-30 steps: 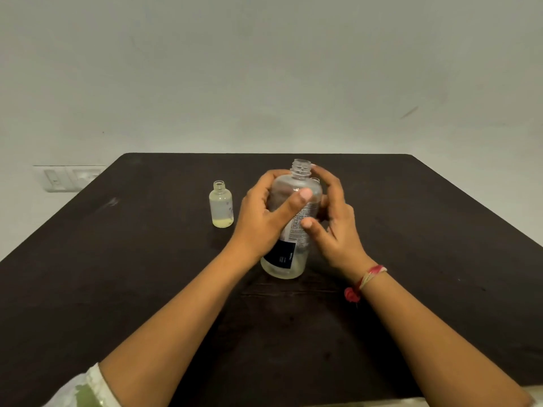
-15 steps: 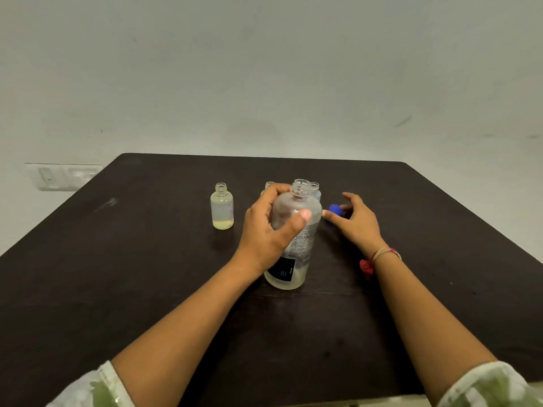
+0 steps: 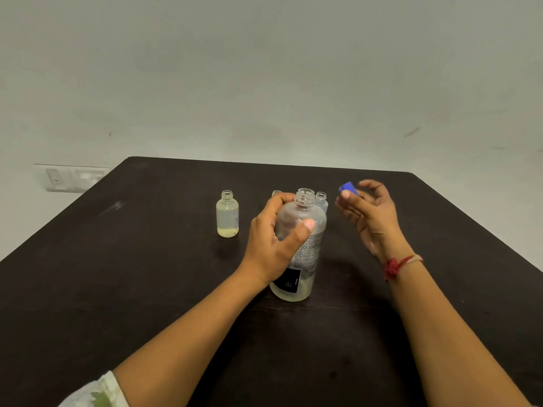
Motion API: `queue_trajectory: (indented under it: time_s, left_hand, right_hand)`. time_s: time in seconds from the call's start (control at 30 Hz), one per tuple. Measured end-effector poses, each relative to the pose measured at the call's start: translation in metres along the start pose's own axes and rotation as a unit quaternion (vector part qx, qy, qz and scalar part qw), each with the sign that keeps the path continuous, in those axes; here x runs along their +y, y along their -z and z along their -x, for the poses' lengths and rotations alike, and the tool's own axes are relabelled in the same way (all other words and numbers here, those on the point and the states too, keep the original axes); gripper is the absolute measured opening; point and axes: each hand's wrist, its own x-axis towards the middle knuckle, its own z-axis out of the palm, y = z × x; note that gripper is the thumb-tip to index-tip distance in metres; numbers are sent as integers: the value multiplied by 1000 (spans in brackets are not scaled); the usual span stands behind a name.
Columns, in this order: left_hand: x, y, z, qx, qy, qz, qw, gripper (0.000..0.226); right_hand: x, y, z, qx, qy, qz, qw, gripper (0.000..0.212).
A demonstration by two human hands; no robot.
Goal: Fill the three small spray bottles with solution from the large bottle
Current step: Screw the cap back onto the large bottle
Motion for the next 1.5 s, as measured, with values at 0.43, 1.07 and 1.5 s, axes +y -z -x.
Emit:
queue_trajectory:
  time_s: [0.43,1.07,1.5]
  left_hand:
    - [0,1,-1,-4,-11,0,1000,48]
    - [3,0,0,-21,-8,-13,1000,43]
    - [2,-3,1,-31,-16,3,999,47]
  right_hand:
    - [-25,-51,35,-148,65,-9,987,42]
    - [-29,-56,39,-241,146,136,950,41]
    - [-25,-67,48,-195,194,129,953,11]
